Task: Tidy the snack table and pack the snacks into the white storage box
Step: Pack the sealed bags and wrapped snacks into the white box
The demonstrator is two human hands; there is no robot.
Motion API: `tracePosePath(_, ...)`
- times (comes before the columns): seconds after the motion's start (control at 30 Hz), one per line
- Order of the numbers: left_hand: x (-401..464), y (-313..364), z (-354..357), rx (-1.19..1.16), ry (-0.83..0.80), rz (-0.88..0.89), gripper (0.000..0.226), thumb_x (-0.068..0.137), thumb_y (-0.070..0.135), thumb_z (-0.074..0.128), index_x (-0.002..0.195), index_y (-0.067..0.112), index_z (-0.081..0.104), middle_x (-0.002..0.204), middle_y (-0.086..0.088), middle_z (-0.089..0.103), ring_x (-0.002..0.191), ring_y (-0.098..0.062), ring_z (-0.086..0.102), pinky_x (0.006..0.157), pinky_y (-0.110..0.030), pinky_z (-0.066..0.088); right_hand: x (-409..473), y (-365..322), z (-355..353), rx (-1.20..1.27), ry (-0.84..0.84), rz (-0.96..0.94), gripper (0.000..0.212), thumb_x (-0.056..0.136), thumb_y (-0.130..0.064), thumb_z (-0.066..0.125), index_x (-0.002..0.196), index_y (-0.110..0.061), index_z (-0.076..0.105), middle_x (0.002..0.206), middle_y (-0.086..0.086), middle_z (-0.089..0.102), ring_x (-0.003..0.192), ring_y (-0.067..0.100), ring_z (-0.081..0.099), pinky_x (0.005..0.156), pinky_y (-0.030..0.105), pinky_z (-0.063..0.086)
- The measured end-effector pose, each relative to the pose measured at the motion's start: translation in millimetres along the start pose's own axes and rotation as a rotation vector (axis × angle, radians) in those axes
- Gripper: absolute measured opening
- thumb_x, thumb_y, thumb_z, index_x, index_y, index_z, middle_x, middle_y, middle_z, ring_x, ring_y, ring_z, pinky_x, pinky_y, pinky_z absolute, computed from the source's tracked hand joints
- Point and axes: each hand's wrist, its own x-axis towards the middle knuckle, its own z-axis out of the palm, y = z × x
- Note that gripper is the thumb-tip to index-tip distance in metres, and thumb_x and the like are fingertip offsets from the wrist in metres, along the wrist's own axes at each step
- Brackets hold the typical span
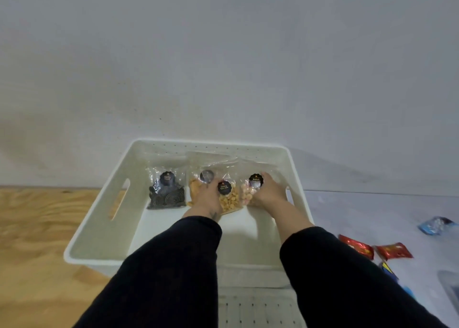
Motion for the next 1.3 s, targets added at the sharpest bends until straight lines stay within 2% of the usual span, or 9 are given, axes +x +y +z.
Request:
tracePosePath(0.1,-3,3,-1,0.050,-0.002,0.013,0.087,0.078,-0.017,0.056,0.147,0.029,0.027,0.143,-0.015,0.024,0.136,-0.034,0.025,0.118,-0.042,0.018,-1,0,-1,-0.017,-0.008,0.008,0.079,0.086,-0.004,0.059,0.150,-0.021,0.017,0.144,0.007,0.045,0.129,0.028,0.046,0.099,0.032,0.041)
tracePosePath(0.23,-6,1,-9,0.079,-0.061,0.018,0.093,0.077,-0.020,0.051,0.149,0.032,0.022,0.146,-0.016,0.026,0.132,-0.036,0.038,0.114,-0.048,0.030,-6,-4,-7,-0.001,-0.049,0.034,0.082,0.086,-0.003,0.060,0.151,-0.019,0.014,0.149,0.010,0.037,0.130,0.029,0.044,0.100,0.031,0.040)
tracePosePath(0.33,-11,2,-21,0.146,-0.052,0.017,0.078,0.078,-0.016,0.051,0.137,0.034,0.036,0.143,-0.018,0.039,0.123,-0.037,0.051,0.109,-0.052,0.036,-15,-10,-21,-0.009,-0.076,0.020,0.075,0.088,0.003,0.051,0.151,-0.014,0.015,0.150,0.011,0.034,0.131,0.029,0.042,0.098,0.027,0.040)
tracePosePath(0.4,-18,5,-29,0.205,-0.008,0.014,0.062,0.083,-0.009,0.051,0.130,0.031,0.042,0.135,-0.015,0.052,0.117,-0.035,0.055,0.106,-0.051,0.040,-25,-13,-31,-0.063,-0.082,-0.011,0.069,0.088,0.000,0.051,0.149,-0.011,0.020,0.148,0.012,0.038,0.131,0.029,0.043,0.101,0.029,0.039)
tracePosePath(0.53,-41,22,-41,0.284,0.091,0.013,0.061,0.084,-0.005,0.047,0.134,0.030,0.042,0.126,-0.011,0.059,0.106,-0.032,0.061,0.096,-0.048,0.050,-53,-19,-53,-0.103,-0.107,-0.135,0.058,0.089,-0.008,0.059,0.143,-0.012,0.037,0.146,0.008,0.042,0.130,0.025,0.045,0.102,0.029,0.038)
tracePosePath(0.67,-70,56,-39,0.325,0.099,0.088,0.049,0.088,0.004,0.051,0.132,0.024,0.049,0.136,-0.003,0.054,0.120,-0.024,0.054,0.103,-0.042,0.045,-82,-22,-88,-0.103,-0.097,-0.251,0.049,0.088,-0.019,0.063,0.135,-0.019,0.048,0.135,0.008,0.053,0.121,0.022,0.053,0.093,0.024,0.039)
tracePosePath(0.77,-92,90,-26,0.357,0.045,0.172,0.039,0.092,0.007,0.049,0.127,0.025,0.055,0.132,-0.002,0.056,0.118,-0.022,0.055,0.105,-0.039,0.044,-107,-10,-125,-0.139,-0.055,-0.335,0.044,0.090,-0.019,0.060,0.134,-0.019,0.051,0.136,0.006,0.052,0.124,0.020,0.051,0.099,0.025,0.037)
tracePosePath(0.97,-142,166,33,0.612,0.020,0.337,0.035,0.093,0.015,0.047,0.124,0.027,0.057,0.131,-0.001,0.056,0.118,-0.023,0.055,0.102,-0.037,0.044,-151,68,-198,-0.400,-0.021,-0.343,0.045,0.093,-0.024,0.055,0.137,-0.020,0.047,0.143,0.006,0.046,0.129,0.024,0.045,0.104,0.032,0.037)
tracePosePath(1.3,-230,233,237,0.394,-0.113,0.360,0.047,0.090,0.015,0.054,0.136,0.023,0.046,0.131,-0.009,0.058,0.118,-0.026,0.055,0.100,-0.033,0.043,-217,272,-301,-0.529,-0.052,-0.177,0.048,0.092,-0.026,0.056,0.138,-0.018,0.047,0.144,0.008,0.046,0.131,0.023,0.044,0.106,0.028,0.034)
